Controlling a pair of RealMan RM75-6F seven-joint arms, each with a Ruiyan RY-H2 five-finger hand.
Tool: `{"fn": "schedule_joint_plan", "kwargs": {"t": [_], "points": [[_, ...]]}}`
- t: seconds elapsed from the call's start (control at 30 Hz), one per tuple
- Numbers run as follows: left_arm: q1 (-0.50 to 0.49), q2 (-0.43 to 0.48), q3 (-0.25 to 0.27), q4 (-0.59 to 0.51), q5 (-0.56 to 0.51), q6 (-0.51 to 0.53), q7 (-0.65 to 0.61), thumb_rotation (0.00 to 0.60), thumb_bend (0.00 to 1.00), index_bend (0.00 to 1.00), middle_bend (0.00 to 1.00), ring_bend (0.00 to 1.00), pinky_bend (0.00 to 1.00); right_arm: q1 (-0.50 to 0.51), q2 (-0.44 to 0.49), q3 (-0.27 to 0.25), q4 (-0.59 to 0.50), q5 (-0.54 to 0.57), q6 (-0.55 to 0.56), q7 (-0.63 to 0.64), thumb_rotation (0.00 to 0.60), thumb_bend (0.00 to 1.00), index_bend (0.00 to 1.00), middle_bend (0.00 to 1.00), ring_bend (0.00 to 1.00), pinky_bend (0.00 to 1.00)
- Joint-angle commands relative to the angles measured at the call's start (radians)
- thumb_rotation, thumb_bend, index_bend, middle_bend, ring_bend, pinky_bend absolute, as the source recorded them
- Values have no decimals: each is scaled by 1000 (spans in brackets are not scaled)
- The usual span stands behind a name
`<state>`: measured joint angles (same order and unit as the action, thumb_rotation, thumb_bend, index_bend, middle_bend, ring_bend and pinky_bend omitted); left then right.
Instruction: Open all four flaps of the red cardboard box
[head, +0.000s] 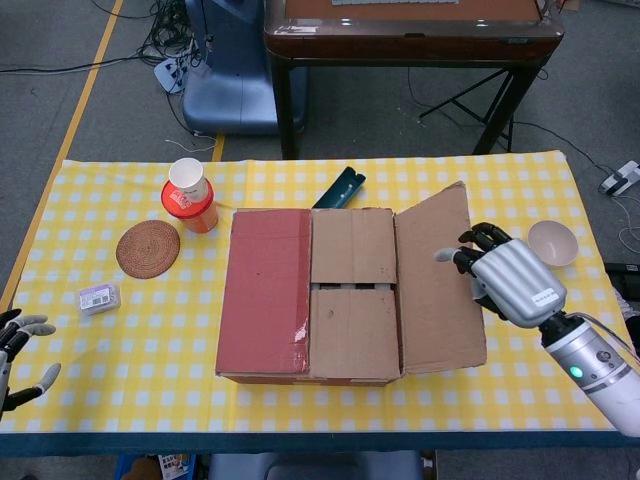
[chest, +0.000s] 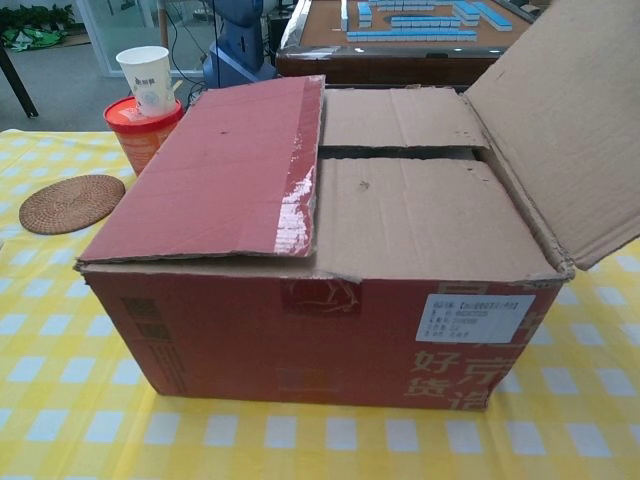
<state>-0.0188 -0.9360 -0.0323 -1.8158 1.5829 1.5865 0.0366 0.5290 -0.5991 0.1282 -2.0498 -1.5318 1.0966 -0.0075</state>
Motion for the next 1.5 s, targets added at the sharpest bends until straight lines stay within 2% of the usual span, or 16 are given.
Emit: {"fn": "schedule_joint_plan", "kwargs": {"t": [0.03, 0.27, 0.43, 0.5, 0.67, 0.77, 1.1, 1.27, 1.4, 1.5], "points": [[-7, 7, -2, -5, 9, -4, 7, 600, 279, 446, 286, 149, 0, -27, 7, -17, 21, 14, 3, 18, 600, 1000, 296, 487, 240, 176], [-53, 24, -15, -5, 42, -41, -18, 600, 280, 421, 286, 149, 0, -60, -33, -39, 71, 17, -6, 35, 600, 1000, 296, 445, 239, 177], [-150, 80, -33, -20, 119, -124, -153, 600, 279, 391, 286, 149, 0, -72, -75, -50, 97, -15, -2, 43, 600, 991, 296, 381, 240, 177], [-191, 89, -39, -15, 150, -158, -214, 600, 279, 382, 286, 149, 1, -76, -86, -52, 102, -25, 5, 39, 600, 936, 296, 368, 240, 177], [-352, 102, -62, 2, 243, -283, -412, 600, 280, 350, 286, 149, 3, -88, -119, -54, 110, -49, 28, 23, 600, 698, 296, 336, 240, 177], [-436, 89, -74, 14, 291, -339, -471, 600, 260, 364, 286, 147, 3, -90, -125, -50, 108, -56, 37, 15, 600, 675, 296, 334, 240, 176], [-663, -1, -84, -16, 383, -536, -436, 600, 188, 374, 278, 134, 3, -82, -124, -30, 106, -25, 26, 8, 600, 687, 296, 334, 240, 177], [-755, -40, -104, -43, 361, -613, -421, 513, 178, 365, 269, 101, 3, -76, -123, -22, 104, -15, 18, 2, 600, 700, 296, 334, 240, 176], [-815, -66, -127, -53, 317, -670, -398, 396, 167, 365, 267, 79, 3, -76, -117, -17, 100, -11, 17, -1, 600, 706, 296, 334, 240, 177], [-858, -85, -140, -57, 276, -724, -369, 393, 166, 372, 267, 78, 3, -76, -112, -13, 98, -9, 20, 1, 600, 713, 296, 334, 240, 177]]}}
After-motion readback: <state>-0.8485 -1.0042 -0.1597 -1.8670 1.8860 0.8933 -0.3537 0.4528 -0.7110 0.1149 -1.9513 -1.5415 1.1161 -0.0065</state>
